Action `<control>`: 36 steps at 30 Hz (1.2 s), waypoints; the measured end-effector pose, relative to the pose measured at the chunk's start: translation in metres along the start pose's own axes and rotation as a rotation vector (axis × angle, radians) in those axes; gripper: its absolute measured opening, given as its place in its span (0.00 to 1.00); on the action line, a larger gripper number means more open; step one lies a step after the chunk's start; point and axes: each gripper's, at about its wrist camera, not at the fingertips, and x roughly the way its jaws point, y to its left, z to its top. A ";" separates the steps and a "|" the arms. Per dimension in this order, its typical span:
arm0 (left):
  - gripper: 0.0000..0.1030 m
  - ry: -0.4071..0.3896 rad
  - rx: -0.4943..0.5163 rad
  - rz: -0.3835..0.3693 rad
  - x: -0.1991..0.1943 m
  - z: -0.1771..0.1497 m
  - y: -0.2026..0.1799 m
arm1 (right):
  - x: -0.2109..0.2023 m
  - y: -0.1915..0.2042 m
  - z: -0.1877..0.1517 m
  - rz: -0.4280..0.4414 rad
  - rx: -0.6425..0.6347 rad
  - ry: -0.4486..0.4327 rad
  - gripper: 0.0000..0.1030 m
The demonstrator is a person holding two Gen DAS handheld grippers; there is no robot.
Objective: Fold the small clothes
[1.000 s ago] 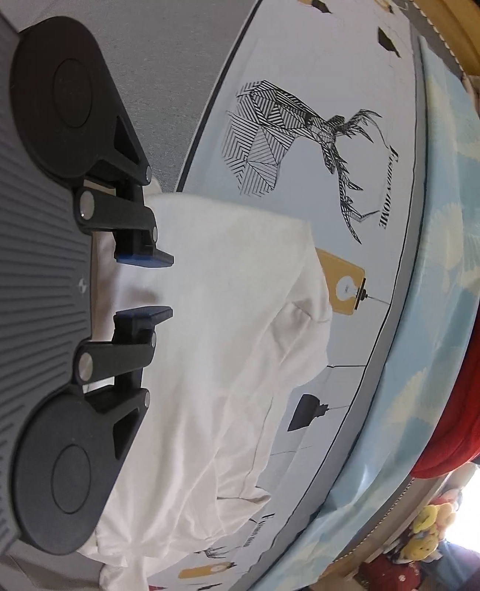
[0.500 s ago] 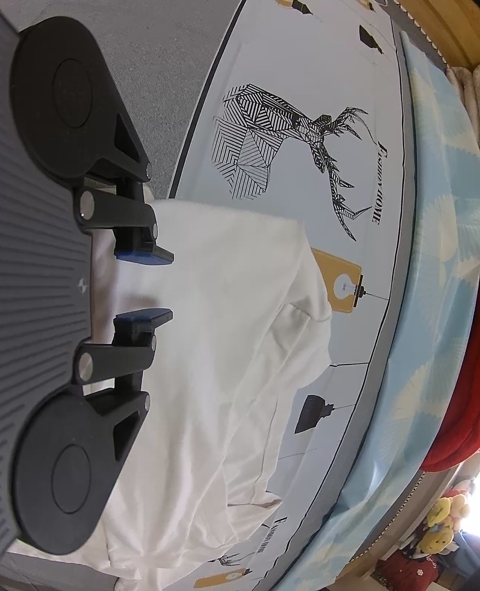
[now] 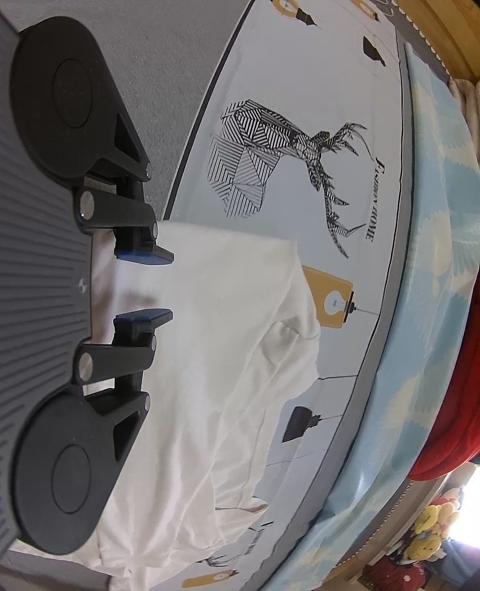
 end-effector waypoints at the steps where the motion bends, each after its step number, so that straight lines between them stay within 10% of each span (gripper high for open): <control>1: 0.27 -0.003 -0.009 -0.001 -0.001 0.001 0.002 | -0.014 0.021 -0.002 0.047 -0.050 -0.032 0.03; 6: 0.27 -0.003 -0.078 -0.005 -0.002 0.006 0.016 | -0.097 0.141 -0.059 0.535 -0.330 -0.007 0.03; 12: 0.27 0.002 -0.132 -0.019 -0.001 0.011 0.024 | -0.195 0.232 -0.178 1.151 -0.804 0.265 0.04; 19: 0.27 0.005 -0.167 -0.071 0.002 0.014 0.022 | -0.178 0.250 -0.210 1.030 -0.895 0.480 0.16; 28: 0.30 -0.026 0.036 -0.394 -0.005 0.006 -0.052 | -0.086 0.206 -0.169 0.470 -0.387 0.641 0.31; 33: 0.54 -0.012 0.202 -0.369 0.006 -0.010 -0.102 | -0.045 0.142 -0.169 0.299 0.069 0.817 0.27; 36: 0.54 -0.002 0.297 -0.299 0.016 -0.022 -0.124 | -0.048 0.135 -0.160 0.265 0.102 0.809 0.27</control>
